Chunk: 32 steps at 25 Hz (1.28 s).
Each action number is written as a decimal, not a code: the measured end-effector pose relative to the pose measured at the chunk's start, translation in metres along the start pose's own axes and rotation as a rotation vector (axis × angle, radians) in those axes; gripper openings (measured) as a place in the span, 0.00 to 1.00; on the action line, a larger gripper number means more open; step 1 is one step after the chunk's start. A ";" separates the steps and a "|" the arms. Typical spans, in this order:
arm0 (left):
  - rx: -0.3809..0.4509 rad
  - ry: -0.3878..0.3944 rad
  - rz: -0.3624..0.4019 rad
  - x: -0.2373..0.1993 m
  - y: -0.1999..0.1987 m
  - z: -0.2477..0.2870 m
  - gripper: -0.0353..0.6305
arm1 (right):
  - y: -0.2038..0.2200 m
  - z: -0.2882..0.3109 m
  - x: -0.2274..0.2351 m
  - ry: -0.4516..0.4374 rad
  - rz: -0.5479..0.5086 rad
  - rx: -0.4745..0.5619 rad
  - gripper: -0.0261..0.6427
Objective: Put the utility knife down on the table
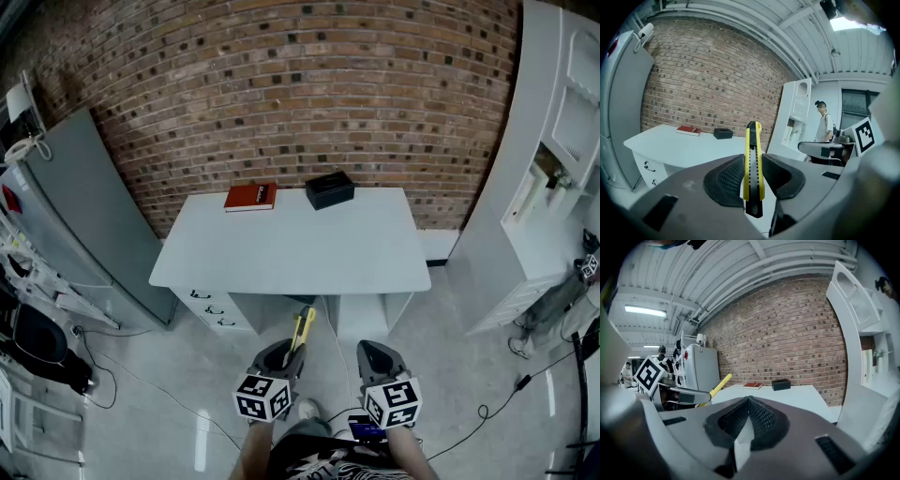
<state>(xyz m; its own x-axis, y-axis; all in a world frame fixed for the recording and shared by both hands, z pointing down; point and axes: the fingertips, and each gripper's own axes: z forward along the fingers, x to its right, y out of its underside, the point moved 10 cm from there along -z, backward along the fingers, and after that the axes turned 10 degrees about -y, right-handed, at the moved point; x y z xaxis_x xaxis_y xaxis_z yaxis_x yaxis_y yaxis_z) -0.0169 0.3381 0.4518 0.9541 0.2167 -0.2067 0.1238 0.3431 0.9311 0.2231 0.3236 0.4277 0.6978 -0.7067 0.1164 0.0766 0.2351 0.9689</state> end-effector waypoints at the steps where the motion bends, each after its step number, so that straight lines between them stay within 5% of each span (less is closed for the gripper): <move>1: 0.001 0.000 -0.005 0.000 0.000 -0.002 0.23 | 0.000 -0.002 -0.002 -0.001 0.000 0.001 0.04; 19: 0.025 -0.003 -0.047 -0.006 -0.002 0.009 0.23 | -0.001 -0.004 0.012 0.019 0.008 0.027 0.04; 32: -0.032 0.052 -0.076 -0.104 -0.049 0.192 0.23 | -0.020 0.162 0.116 0.080 0.062 -0.044 0.04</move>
<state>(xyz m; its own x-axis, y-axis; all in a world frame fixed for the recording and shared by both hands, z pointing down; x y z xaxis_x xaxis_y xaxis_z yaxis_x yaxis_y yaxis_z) -0.0699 0.1227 0.4854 0.9268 0.2361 -0.2922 0.1854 0.3891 0.9023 0.1875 0.1292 0.4576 0.7568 -0.6347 0.1566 0.0613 0.3074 0.9496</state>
